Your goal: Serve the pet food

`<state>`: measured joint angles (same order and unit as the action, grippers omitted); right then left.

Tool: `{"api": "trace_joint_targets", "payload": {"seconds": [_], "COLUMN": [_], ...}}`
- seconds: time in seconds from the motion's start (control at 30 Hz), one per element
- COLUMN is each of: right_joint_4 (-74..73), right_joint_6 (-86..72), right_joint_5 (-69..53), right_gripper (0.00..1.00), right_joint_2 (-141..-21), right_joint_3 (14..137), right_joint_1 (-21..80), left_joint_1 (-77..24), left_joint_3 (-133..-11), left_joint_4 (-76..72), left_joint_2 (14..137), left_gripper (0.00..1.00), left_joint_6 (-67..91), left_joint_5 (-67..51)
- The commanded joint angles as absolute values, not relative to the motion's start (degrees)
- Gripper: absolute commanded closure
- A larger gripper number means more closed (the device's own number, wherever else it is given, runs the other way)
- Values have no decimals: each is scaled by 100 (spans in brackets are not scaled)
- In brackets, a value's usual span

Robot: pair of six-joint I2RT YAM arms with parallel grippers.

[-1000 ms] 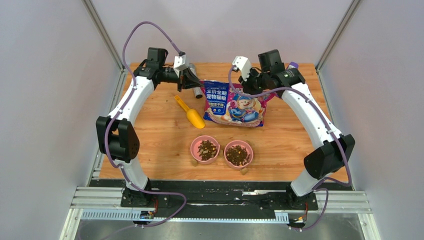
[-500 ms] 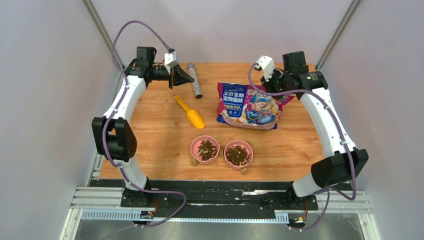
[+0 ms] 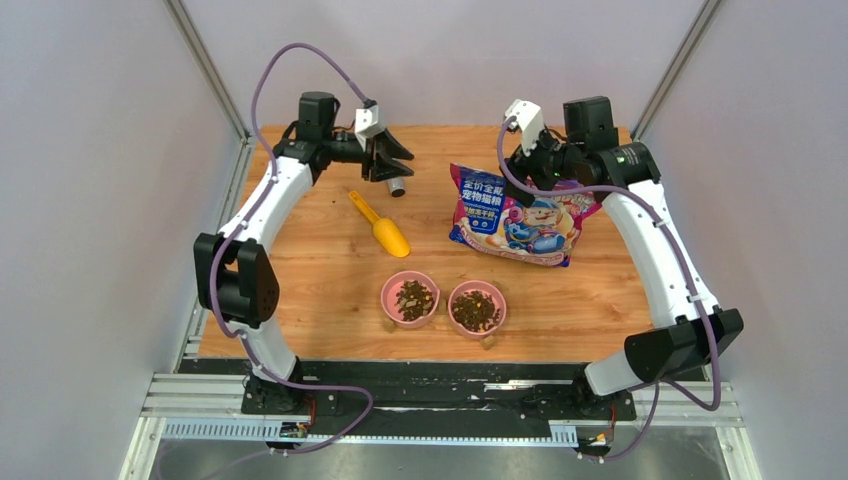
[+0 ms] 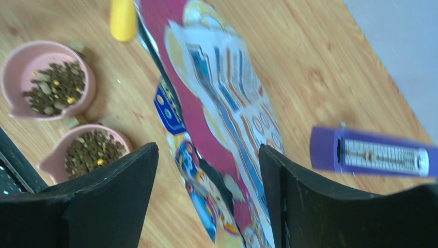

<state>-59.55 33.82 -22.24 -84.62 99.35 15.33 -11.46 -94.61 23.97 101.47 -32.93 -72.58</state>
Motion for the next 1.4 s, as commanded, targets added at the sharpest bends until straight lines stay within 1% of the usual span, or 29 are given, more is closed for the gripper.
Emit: {"api": "trace_joint_targets", "payload": {"seconds": [0.0,0.03,0.17,0.33,0.4,0.57,0.83,0.9,0.97,1.03,1.07,1.1,1.13,1.2,1.37], "right_joint_4": [-5078,-4955,-4813,-4732,-4687,-4448,-4194,-4162,-4128,-4110,-4101,-4099,-4088,-4078,-4092], "right_joint_6": [2980,2909,2808,2826,2813,2732,2702,2702,2708,2722,2741,2780,2837,2955,3038], "right_joint_5": [-2834,-2823,-2856,-2895,-2937,-2988,-2976,-2988,-2979,-2963,-2962,-2976,-2979,-2935,-2892], "right_gripper": [26,26,29,41,44,51,50,50,50,50,50,50,50,50,49], "right_joint_2": [-8688,-8764,-9028,-9173,-9182,-9176,-9165,-9171,-9182,-9185,-9185,-9180,-9165,-9131,-9077], "right_joint_3": [10070,10065,10171,10186,10175,10070,9957,9939,9916,9898,9889,9876,9852,9777,9738], "right_joint_1": [1746,1781,1879,1954,1981,2019,2041,2061,2071,2081,2087,2098,2120,2175,2278], "left_joint_1": [-1533,-1631,-1856,-2011,-2074,-2253,-2464,-2522,-2575,-2598,-2596,-2590,-2575,-2521,-2169], "left_joint_3": [-9063,-9009,-8893,-8789,-8760,-8809,-8837,-8812,-8807,-8784,-8773,-8748,-8738,-8721,-8714], "left_joint_4": [740,97,-1541,-3291,-3729,-3862,-3860,-3859,-3877,-3953,-4031,-4066,-4072,-4082,-4073], "left_joint_2": [9924,9978,10279,10536,10634,10908,11126,11139,11163,11184,11183,11177,11155,11103,10912], "left_gripper": [50,49,47,46,46,45,46,47,52,66,80,87,97,100,100], "left_joint_6": [-1982,-1729,-433,940,1330,1545,1684,1679,1697,1727,1738,1716,1693,1635,1643], "left_joint_5": [-7217,-7173,-7111,-7362,-7439,-7093,-7153,-7161,-7202,-7237,-7244,-7256,-7253,-7290,-7496]}}
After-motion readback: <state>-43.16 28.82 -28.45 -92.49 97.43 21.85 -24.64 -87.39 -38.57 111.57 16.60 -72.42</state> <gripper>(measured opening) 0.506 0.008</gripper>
